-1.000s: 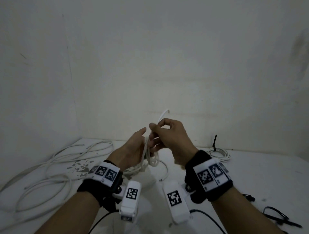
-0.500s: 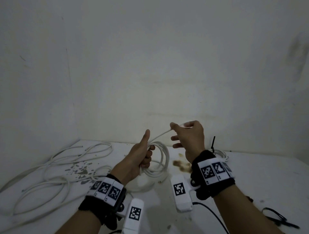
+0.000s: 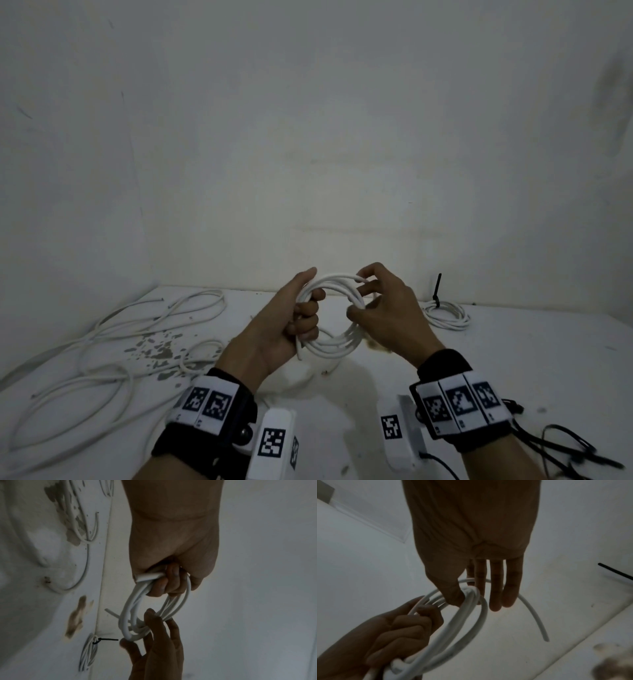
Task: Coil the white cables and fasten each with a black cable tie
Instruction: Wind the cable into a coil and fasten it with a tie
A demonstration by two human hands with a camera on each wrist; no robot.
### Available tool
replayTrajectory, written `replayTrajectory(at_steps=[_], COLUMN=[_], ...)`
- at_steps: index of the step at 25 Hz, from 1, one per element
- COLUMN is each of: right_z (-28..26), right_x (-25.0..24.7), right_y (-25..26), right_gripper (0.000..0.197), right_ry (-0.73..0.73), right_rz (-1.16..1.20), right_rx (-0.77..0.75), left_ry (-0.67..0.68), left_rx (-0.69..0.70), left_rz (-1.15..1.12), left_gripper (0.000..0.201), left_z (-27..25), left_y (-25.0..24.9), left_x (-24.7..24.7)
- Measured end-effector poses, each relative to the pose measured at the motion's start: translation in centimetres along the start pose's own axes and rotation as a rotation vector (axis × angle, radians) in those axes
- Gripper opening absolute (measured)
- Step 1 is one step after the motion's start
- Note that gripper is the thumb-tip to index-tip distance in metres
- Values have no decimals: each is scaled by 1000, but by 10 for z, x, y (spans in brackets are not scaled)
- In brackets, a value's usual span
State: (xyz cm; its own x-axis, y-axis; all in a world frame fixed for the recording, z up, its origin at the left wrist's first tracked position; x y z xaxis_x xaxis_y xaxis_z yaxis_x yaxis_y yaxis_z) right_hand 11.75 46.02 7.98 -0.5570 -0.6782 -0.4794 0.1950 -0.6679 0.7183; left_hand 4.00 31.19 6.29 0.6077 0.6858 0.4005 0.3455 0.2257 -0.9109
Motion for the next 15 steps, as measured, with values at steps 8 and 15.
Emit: replayTrajectory(at_steps=[8, 15], right_z=[-13, -4], right_x=[5, 1], right_y=[-18, -21], right_gripper=[29, 43], right_ry=[-42, 2], right_rz=[200, 103], right_rx=[104, 133], left_ry=[-233, -258], left_rx=[-29, -41], left_rz=[299, 274], left_gripper=[40, 45], left_z=[9, 18], left_y=[13, 20], left_x=[-10, -12])
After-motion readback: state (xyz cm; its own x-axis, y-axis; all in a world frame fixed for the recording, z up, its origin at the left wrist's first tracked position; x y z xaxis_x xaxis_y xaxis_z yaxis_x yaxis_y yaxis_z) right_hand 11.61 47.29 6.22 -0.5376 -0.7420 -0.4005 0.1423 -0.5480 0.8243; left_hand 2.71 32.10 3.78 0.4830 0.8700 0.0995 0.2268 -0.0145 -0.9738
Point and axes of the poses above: each hand's wrist, its own z-axis towards the middle knuckle, its own x-axis out of the palm, y = z × x, the point moved 4 cm from there along z, towards the middle knuckle, and after that the axes turned 4 degrees about -x, right-handed, at the moved point
